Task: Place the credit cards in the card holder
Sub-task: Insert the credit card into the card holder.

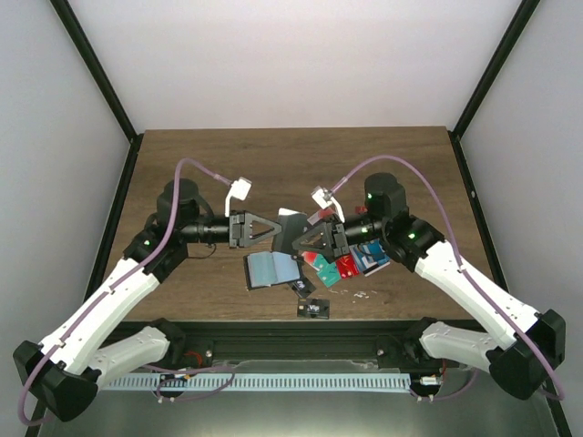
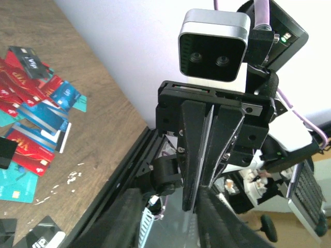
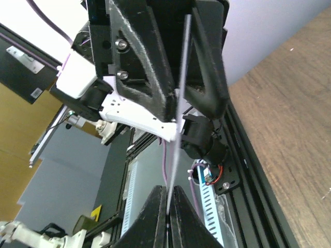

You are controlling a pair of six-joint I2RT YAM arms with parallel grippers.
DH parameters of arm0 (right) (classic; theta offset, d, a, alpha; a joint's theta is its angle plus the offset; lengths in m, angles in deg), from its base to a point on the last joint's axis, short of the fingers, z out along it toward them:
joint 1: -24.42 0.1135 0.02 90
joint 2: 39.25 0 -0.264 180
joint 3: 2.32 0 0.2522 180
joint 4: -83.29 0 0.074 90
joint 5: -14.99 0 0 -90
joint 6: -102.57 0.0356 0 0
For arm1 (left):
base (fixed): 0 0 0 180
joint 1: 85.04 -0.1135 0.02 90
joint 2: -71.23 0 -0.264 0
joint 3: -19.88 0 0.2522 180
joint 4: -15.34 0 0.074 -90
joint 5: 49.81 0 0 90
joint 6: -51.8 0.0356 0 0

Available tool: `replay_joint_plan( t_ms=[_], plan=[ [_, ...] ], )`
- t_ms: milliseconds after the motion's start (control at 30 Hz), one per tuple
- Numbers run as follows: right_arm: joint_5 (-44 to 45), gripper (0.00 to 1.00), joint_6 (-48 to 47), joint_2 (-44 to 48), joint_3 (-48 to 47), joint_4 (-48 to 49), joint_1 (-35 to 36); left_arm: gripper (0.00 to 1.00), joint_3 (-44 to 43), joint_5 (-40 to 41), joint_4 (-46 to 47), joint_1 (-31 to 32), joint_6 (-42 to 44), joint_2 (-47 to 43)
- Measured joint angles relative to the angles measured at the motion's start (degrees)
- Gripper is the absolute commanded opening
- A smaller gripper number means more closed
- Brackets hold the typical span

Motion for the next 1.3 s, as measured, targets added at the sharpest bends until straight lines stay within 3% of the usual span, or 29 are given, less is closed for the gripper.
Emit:
replay_joint_plan(
  t_ms=[100,200,233,333,400,567,800,1300],
  plan=[
    [-2.0,0.01,0.1,-1.2,-0.1,0.9,-0.2,0.04,0.3,-1.3,2.1,0.0,-1.0,0.0],
    [-3.3,0.02,0.1,-2.5,-0.2,1.2,-0.4,0.04,0.7,-1.9,3.5,-0.1,-1.5,0.2],
    [-3.5,0.09,0.1,-2.8,-0.3,1.2,-0.5,0.04,0.9,-2.1,3.9,-0.2,-1.5,0.2],
    [-3.8,0.55,-0.1,-3.4,-0.5,0.9,-0.7,0.04,1.4,-2.0,4.1,-0.4,-1.7,0.3],
    [-2.2,0.63,-0.5,-3.9,-0.9,0.0,-0.6,0.04,1.4,-0.2,2.3,-0.3,-0.8,0.5],
    [9.9,0.63,-1.9,-4.7,-1.3,-5.6,-1.4,0.04,4.6,8.0,-4.2,-0.7,0.8,0.5],
    [18.4,0.56,-0.7,-6.2,5.0,-7.2,-3.0,0.04,14.6,14.9,-10.8,-2.4,-1.2,0.6],
    [20.0,0.47,0.0,-20.0,9.6,-5.7,-3.0,0.04,18.3,18.3,-7.8,-4.5,-5.7,13.6]
  ],
)
